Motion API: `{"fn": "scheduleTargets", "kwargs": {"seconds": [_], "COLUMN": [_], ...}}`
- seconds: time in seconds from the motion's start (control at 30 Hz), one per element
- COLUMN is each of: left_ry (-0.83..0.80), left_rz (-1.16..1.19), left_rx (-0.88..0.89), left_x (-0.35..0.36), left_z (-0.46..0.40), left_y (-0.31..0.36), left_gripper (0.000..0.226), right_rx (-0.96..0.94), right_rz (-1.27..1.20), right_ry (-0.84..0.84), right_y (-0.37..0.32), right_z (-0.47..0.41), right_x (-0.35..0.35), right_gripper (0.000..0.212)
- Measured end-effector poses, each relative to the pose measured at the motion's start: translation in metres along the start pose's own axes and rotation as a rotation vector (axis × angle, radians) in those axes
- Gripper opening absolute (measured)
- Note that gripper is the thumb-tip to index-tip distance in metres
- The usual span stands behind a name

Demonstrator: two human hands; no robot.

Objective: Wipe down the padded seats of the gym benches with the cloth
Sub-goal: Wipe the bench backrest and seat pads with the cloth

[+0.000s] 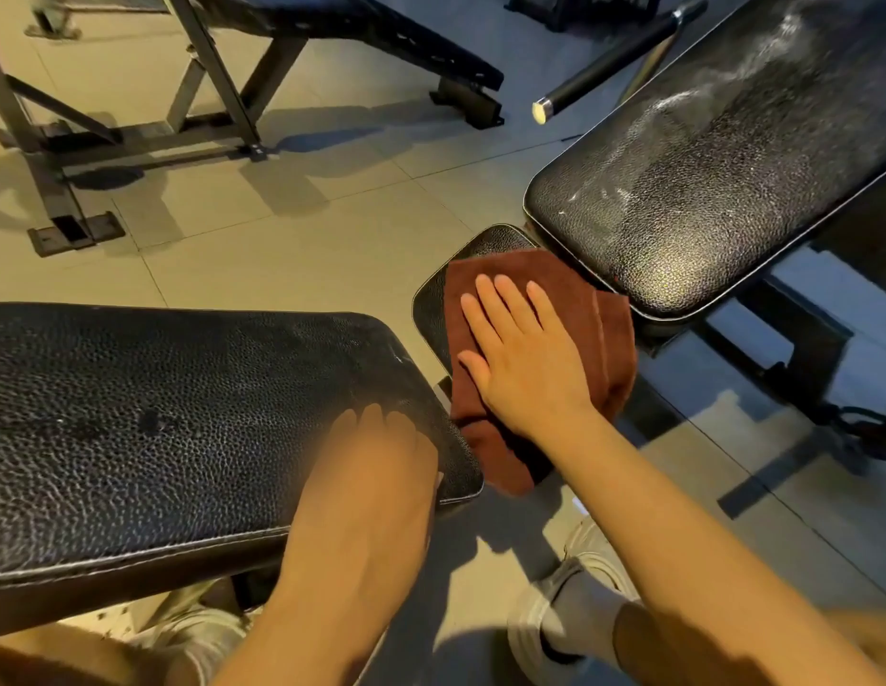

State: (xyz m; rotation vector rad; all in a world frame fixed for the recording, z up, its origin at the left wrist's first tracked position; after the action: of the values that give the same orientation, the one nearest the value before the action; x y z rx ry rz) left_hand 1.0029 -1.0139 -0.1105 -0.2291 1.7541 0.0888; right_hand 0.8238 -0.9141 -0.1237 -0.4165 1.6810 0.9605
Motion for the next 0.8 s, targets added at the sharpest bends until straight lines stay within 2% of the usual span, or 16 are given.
{"fn": "scheduleTargets", "kwargs": {"seconds": [0.2, 0.4, 0.53, 0.6, 0.7, 0.8], "left_ry": [-0.020, -0.130, -0.291, -0.331, -0.325, -0.409], "left_rz": [0.013, -0.010, -0.054, -0.125, -0.224, -0.297], "left_rx": [-0.018, -0.043, -0.144, -0.140, -0.162, -0.092], "left_x": [-0.002, -0.009, -0.027, -0.035, -0.046, -0.042], "left_z": [-0.002, 0.000, -0.012, -0.020, -0.026, -0.019], "left_y": [-0.002, -0.006, -0.004, -0.010, -0.027, -0.029], "left_gripper": [0.017, 0.027, 0.044, 0.052, 0.059, 0.068], "right_rx": [0.067, 0.197, 0.100, 0.015, -0.128, -0.223], "right_rz": [-0.061, -0.011, 0.029, 0.079, 0.103, 0.087], "right_ry": [0.089, 0.086, -0.010, -0.027, -0.076, -0.108], "right_y": [-0.010, 0.010, 0.017, 0.009, -0.004, -0.018], "right_z": [0.075, 0.009, -0.046, -0.053, -0.038, -0.010], "right_x": [0.003, -0.004, -0.010, -0.010, -0.005, 0.005], "right_gripper": [0.063, 0.066, 0.074, 0.074, 0.066, 0.061]}}
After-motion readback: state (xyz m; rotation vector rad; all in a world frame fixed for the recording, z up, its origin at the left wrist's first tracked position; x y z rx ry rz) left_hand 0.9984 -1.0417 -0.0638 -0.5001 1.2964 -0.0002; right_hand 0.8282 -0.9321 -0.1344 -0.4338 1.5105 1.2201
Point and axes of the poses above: each hand's wrist, its own z-axis away from the middle knuckle, its own x-axis out of the palm, y = z × x, the point moved 1 cm from there along -z, towards the middle knuckle, and after that the axes turned 8 degrees about -x, right-handed, at the moved point
